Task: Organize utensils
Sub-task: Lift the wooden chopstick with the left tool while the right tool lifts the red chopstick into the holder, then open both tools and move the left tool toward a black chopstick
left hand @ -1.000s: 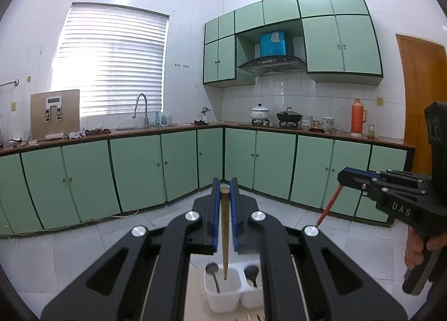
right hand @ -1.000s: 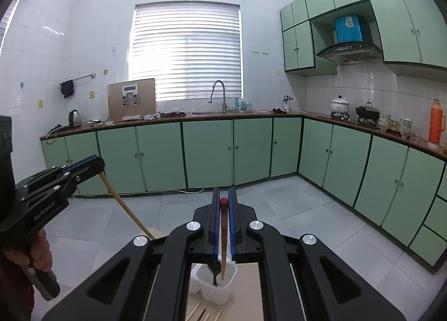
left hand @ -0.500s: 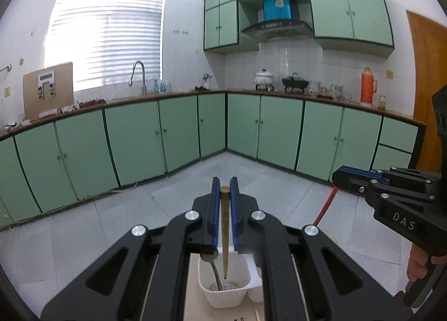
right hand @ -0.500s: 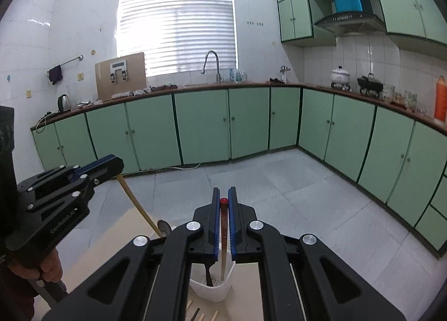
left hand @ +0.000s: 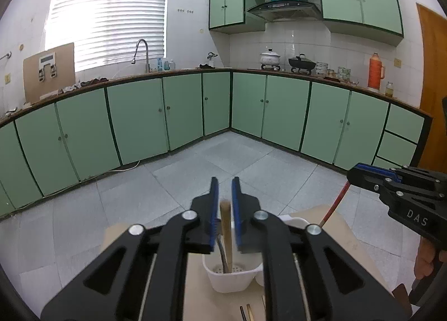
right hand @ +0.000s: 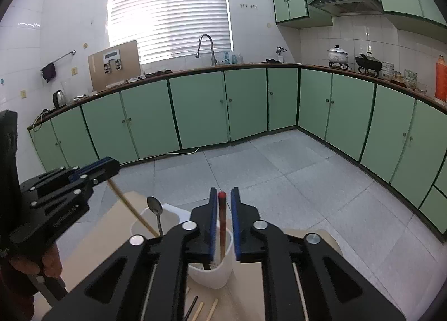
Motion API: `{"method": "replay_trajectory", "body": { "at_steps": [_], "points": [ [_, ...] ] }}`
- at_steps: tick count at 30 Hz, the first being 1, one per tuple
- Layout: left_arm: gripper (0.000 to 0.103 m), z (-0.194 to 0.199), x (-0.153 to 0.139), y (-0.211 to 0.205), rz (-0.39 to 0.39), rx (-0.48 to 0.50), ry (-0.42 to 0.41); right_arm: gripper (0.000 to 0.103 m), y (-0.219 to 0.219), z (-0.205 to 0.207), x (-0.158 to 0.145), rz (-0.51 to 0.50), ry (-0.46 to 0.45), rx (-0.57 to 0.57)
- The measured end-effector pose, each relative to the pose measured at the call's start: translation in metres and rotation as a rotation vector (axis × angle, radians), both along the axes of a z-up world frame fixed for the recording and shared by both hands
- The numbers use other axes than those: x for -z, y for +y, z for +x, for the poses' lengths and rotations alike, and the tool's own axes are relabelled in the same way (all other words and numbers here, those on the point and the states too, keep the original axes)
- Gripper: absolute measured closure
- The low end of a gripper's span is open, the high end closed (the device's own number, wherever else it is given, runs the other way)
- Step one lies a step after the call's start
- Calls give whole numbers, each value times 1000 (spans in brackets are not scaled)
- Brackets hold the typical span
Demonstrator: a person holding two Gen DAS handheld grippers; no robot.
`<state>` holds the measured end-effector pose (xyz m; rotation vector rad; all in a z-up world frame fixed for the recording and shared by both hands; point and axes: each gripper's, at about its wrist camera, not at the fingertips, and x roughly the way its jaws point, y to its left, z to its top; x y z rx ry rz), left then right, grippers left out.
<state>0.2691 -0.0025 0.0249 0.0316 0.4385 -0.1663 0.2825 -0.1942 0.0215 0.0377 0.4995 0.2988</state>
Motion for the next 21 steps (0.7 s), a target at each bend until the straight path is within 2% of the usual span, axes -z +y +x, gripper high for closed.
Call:
{"method": "replay_trajectory", "body": {
  "at_steps": [1,2,10,16,21],
  "points": [
    [78,-1,-1,3,-7,-4,-2,73,-2,-3,0,5,-4,5],
    [75,-4,-2,6,-15,-8,-9,65,-4,-6,0,9,-10,12],
    [45,-42,-8,22,-27,-55,-74,41,-20,-39,7,48,-54,79],
    [35,-83,11,26,-10,-103,-109,30,-22,-76,36,55,-77,142],
    [28,-111,46,30,15,-115,-69,19,-16,-109,68,12,-91,182]
  ]
}}
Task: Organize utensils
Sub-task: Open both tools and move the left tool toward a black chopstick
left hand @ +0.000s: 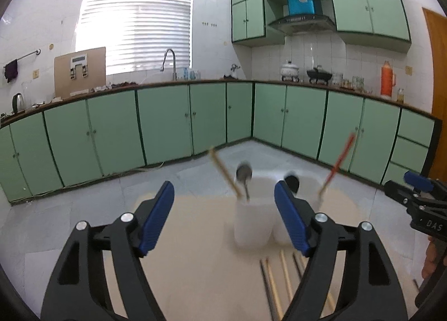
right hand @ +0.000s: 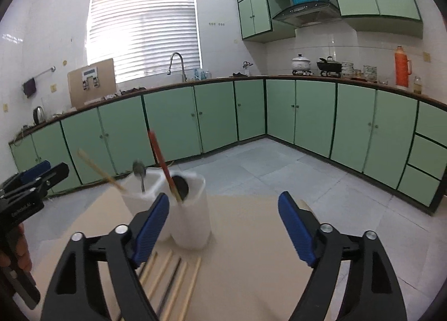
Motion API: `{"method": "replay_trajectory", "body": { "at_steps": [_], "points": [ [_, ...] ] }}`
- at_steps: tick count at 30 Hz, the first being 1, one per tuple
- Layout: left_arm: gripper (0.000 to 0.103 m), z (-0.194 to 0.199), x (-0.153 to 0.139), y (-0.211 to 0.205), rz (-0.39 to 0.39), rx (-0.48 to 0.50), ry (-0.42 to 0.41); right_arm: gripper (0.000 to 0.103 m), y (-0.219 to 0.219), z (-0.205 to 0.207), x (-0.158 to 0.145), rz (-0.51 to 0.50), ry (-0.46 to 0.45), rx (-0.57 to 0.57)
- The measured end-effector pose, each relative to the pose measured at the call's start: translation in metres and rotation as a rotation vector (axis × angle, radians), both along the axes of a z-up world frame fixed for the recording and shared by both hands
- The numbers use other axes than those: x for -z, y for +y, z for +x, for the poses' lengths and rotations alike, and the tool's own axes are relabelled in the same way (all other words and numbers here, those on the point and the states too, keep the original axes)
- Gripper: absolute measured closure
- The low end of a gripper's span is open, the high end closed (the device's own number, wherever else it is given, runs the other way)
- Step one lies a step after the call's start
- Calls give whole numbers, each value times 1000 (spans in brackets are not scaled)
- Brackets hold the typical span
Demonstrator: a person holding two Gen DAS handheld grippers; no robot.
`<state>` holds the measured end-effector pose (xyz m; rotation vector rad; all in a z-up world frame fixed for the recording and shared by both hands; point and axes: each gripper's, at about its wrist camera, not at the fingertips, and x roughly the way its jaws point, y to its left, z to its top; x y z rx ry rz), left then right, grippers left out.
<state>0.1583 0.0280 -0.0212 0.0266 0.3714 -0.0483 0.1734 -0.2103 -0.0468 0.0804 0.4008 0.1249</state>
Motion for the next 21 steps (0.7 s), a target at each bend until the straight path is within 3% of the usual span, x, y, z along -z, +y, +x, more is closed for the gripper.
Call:
{"method": "replay_trajectory", "body": {
  "at_steps": [10,21],
  "points": [
    [24,-41,65,15,37,-21,145,13,4,-46,68,34,122,32],
    [24,-71,100,15,52,-2,262,13,12,-85,97,33,198,41]
  ]
}}
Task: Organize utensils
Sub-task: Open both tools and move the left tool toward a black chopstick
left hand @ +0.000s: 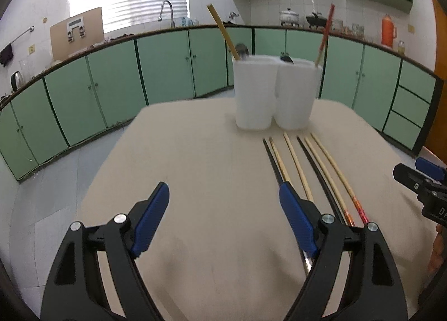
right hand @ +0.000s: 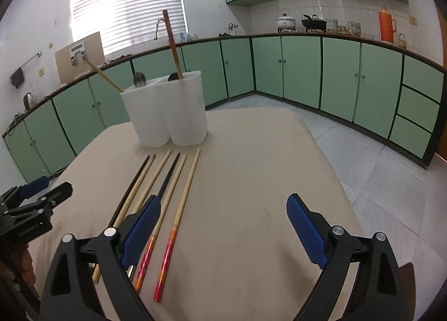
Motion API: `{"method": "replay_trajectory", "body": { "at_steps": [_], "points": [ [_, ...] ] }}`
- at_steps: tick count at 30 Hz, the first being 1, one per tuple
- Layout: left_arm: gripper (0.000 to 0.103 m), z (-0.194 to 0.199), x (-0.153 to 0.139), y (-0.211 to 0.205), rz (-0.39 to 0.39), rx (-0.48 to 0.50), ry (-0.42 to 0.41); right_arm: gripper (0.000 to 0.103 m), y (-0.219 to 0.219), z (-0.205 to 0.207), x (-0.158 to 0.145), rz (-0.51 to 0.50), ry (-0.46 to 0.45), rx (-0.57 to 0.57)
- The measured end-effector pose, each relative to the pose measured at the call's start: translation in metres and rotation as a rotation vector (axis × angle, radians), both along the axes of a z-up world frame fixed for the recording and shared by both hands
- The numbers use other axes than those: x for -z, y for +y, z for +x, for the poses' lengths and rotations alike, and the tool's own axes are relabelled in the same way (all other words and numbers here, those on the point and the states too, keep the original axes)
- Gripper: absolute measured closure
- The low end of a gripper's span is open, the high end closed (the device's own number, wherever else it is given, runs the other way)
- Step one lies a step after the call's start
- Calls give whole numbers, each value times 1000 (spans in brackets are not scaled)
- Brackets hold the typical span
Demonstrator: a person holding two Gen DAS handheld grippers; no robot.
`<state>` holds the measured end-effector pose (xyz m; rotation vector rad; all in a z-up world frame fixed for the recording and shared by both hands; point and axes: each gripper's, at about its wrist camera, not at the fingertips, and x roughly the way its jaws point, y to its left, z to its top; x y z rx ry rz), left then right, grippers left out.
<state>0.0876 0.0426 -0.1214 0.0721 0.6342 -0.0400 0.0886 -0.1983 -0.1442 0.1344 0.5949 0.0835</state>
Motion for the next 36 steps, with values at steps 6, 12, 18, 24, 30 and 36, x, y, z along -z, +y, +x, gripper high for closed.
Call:
{"method": "replay_trajectory", "body": {
  "at_steps": [6,12,18,24,30,36],
  "points": [
    [24,-8,11,-12,-9,49,82,15,6,-11,0,-14,9,-12],
    [26,-9,21,-25,-11,77,134,16,7,-16,3,-2,27,-15],
    [28,-5,31,-34,-5,84,195,17,8,-17,5,3,40,-22],
    [31,-1,38,-37,-19,88,236,18,8,-19,8,13,50,-24],
    [38,4,43,-40,-25,94,271,18,8,-19,9,18,55,-25],
    [67,2,41,-37,-35,77,267,22,11,-18,9,13,62,-41]
  ]
}}
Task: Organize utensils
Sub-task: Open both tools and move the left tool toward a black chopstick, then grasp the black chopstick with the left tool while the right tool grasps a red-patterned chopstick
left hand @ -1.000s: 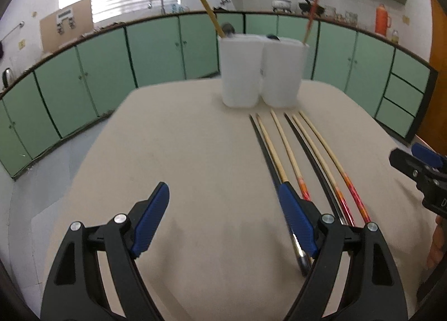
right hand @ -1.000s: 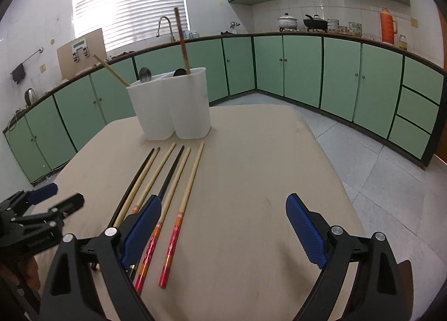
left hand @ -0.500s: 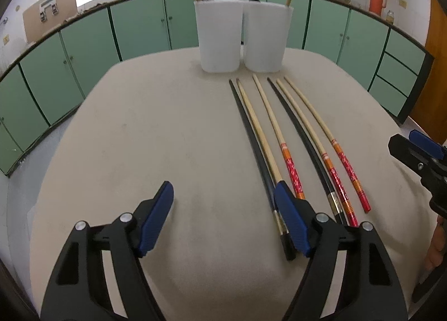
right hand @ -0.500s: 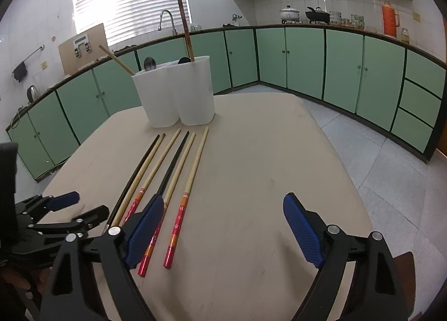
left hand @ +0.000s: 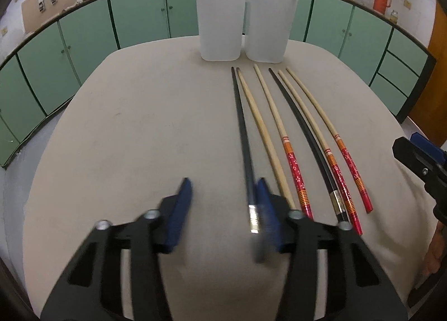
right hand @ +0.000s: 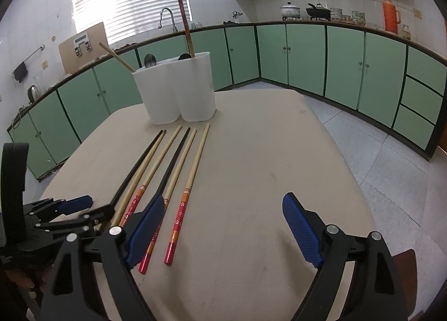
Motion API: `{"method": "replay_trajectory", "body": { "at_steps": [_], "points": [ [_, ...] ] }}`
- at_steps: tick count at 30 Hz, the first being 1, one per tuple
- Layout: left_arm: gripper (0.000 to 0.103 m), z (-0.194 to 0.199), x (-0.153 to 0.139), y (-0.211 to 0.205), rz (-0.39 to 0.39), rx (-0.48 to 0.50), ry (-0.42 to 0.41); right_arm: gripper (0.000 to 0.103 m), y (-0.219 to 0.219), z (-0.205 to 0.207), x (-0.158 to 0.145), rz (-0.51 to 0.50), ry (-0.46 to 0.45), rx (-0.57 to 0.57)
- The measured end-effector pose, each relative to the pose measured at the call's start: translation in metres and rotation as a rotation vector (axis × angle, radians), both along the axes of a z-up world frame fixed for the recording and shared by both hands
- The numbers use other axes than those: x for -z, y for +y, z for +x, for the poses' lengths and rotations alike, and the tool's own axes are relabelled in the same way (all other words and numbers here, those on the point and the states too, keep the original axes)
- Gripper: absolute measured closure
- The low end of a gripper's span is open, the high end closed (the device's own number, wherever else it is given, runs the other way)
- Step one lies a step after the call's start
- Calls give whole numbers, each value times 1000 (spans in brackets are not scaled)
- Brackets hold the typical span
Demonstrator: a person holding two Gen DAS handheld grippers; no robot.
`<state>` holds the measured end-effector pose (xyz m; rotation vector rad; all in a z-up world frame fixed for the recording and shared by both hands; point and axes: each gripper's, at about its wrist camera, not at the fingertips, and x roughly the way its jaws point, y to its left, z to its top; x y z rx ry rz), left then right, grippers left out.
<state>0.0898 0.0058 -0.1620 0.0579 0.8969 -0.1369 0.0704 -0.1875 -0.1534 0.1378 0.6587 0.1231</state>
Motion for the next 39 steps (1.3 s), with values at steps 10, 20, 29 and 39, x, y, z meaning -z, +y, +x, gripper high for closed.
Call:
{"method": "replay_trajectory", "body": {
  "at_steps": [10,20,29,39],
  "points": [
    [97,-8,-2,14,1,-53,1,42,10,1,4,-16,25,-62],
    [96,12,-2,30,-13,-81,10,54,17,-1,7,-27,45,-93],
    [70,-7,-1,35,-21,-75,-6,66,33,-13,18,-25,100,-154],
    [71,-18,1,33,8,-68,-32,76,43,-18,29,-50,127,-164]
  ]
}}
